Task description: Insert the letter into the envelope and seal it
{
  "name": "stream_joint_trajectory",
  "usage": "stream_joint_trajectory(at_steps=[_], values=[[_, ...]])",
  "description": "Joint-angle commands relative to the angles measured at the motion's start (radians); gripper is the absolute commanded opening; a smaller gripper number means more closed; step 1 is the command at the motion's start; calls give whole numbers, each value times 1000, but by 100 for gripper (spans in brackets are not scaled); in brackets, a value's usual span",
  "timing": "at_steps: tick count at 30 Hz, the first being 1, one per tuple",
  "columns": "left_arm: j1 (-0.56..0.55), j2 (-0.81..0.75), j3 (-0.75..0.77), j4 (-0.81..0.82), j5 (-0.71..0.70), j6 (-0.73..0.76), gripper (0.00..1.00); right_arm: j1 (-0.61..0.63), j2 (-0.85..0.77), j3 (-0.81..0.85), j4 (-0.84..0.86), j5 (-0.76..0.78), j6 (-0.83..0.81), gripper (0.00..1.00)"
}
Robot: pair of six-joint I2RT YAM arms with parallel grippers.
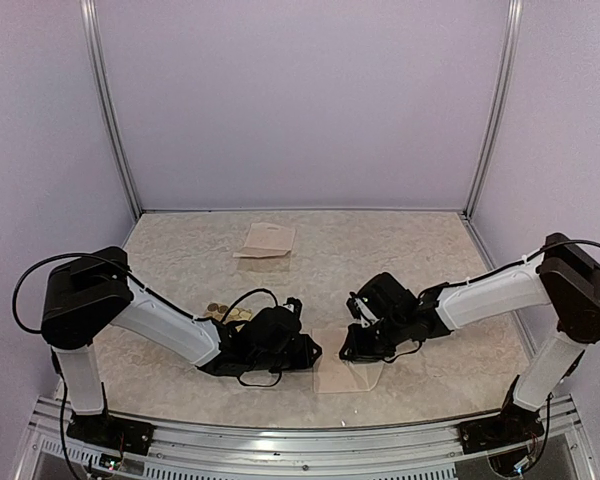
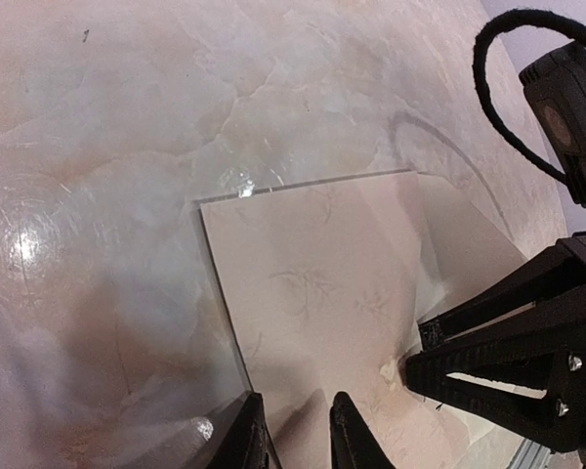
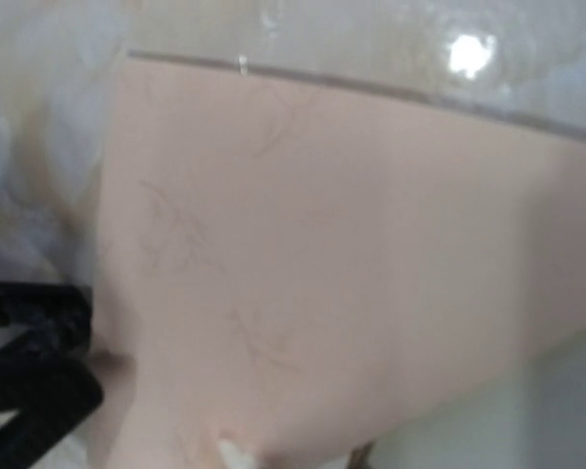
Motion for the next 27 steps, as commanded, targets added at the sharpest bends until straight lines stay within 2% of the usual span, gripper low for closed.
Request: stream_joint_trajectory(at_steps=[1, 16, 19, 22, 25, 27], values=[[-9, 30, 13, 4, 24, -1, 21, 24, 33, 25, 0, -10, -10, 17], [-14, 1, 22, -36, -24, 16, 22, 36, 5, 50, -43, 37, -6, 18], [-15, -86, 9, -91, -97, 44, 29, 36, -68, 50, -94, 83, -12, 24], [-2, -216, 3, -171, -154, 89, 41, 36, -168, 49, -150, 129, -26, 36], [31, -332, 0, -259, -183, 128, 51, 35, -261, 50, -203, 173, -49, 47], [70, -387, -6, -300, -180, 153, 56, 29, -298, 53, -225, 196, -63, 50]])
